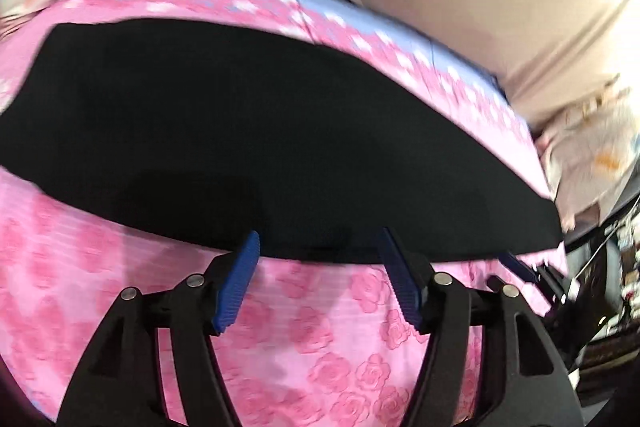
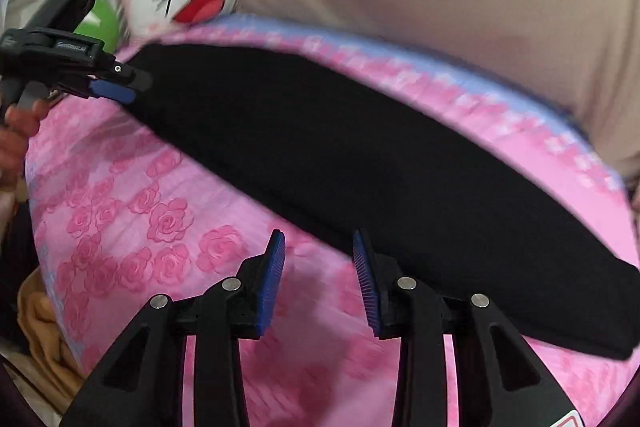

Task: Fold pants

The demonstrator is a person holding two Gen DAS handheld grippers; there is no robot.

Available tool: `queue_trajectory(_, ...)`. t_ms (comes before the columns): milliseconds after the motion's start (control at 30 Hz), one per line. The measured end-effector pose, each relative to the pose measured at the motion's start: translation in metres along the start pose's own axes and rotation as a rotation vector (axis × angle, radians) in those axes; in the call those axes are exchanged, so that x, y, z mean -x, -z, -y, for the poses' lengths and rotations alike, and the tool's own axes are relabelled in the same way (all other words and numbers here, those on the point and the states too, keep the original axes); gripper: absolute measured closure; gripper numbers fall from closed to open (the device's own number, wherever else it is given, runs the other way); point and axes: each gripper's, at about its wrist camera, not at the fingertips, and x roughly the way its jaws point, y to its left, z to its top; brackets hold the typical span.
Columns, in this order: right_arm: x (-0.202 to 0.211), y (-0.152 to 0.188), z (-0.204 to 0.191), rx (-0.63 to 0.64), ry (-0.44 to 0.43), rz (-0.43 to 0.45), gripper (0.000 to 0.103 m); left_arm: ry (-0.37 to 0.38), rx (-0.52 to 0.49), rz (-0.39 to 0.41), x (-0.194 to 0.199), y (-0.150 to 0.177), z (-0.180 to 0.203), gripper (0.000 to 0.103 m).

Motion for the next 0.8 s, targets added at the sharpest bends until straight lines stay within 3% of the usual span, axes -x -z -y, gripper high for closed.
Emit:
queue_trajectory(100,-0.002,-0.013,-0.002,0.017,0.014,0.031,0.067,-0.035,-0.045,-0.004,-0.012,0.007,0.008,0.042)
queue_trajectory(300,-0.025,-0.017,-0.007,0.052,-0.018,-0.051,0.068,-0.118,-0.168,-0.013,-0.025,0.009,0.013,0.043)
queue_trajectory(367,-0.031,-0.021,-0.007,0.051,-0.021,-0.054,0.081,-0.148,-0.212,-0.004,-0.029,0.007,0.013,0.044)
queue_trajectory(400,-0.034,-0.024,-0.009,0.049,-0.028,-0.054,0.094,-0.165,-0.229,0.006,-0.031,0.006,0.014,0.049)
queue_trajectory(467,-0.032,-0.030,-0.006,0.038,-0.042,-0.039,0.096,-0.188,-0.242,0.017,-0.030,0.003,0.013,0.056)
queue_trajectory(567,-0.013,-0.030,-0.011,0.062,-0.059,-0.020,0.099,-0.157,-0.234,0.012,-0.017,0.006,0.008,0.056)
queue_trajectory(667,-0.012,-0.015,-0.010,0.071,-0.097,-0.078,0.096,-0.168,-0.255,0.043,0.003,0.017,0.004,0.046)
queue_trajectory(733,-0.022,-0.005,-0.006,0.068,-0.076,-0.119,0.096,-0.160,-0.236,0.051,0.013,0.022,-0.001,0.039)
queue_trajectory(800,-0.013,-0.009,-0.010,0.059,-0.104,-0.091,0.094,-0.156,-0.193,0.058,0.022,0.027,-0.009,0.036)
